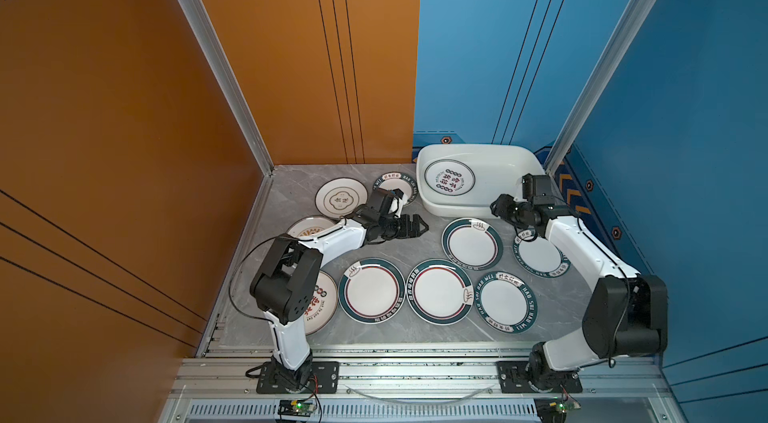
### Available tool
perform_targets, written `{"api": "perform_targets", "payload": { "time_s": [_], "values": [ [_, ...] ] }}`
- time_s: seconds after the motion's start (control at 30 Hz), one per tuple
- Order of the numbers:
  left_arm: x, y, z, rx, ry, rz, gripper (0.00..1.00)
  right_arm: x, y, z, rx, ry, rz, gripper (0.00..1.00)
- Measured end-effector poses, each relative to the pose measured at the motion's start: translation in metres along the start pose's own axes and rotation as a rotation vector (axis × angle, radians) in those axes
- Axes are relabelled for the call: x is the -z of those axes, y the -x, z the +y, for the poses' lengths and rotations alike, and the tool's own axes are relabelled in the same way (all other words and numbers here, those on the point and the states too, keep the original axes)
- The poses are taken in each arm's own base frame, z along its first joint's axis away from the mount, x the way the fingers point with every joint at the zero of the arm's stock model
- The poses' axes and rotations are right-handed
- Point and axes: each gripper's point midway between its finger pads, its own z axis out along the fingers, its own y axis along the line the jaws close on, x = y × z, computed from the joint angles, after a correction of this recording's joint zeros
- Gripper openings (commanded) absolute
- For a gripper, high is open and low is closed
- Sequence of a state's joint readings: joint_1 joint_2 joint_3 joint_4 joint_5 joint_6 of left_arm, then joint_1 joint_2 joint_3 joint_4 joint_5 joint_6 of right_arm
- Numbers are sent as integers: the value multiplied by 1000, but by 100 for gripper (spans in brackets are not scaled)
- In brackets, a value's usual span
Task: Place the plates into the plastic bin on the countertop
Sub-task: 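Reach the left gripper to the green-rimmed steam-logo plate while the right gripper withdraws, then grasp the edge of the steam-logo plate with the left gripper and tilt it up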
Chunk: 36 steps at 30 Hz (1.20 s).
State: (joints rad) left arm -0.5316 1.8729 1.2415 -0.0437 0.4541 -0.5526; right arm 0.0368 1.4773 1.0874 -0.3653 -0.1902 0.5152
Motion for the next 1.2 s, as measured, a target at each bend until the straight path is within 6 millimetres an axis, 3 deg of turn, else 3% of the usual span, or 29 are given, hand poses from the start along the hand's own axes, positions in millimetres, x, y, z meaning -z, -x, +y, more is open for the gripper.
{"api": "perform_targets", "payload": {
  "time_s": [0.13, 0.4, 0.87, 1.2],
  "values": [
    [-30, -6, 6, -12, 30, 39, 92, 13, -14, -9, -8, 9, -2, 57],
    [-67, -13, 18, -13, 87, 86, 88, 28, -14, -18, -32, 45, -43, 58],
    [-95, -5, 5, -50, 69, 74, 68, 23, -18, -31, -70, 85, -36, 58],
    [-106, -13, -8, -61, 46, 80, 60, 16, -21, -41, -93, 80, -26, 58]
  ]
}}
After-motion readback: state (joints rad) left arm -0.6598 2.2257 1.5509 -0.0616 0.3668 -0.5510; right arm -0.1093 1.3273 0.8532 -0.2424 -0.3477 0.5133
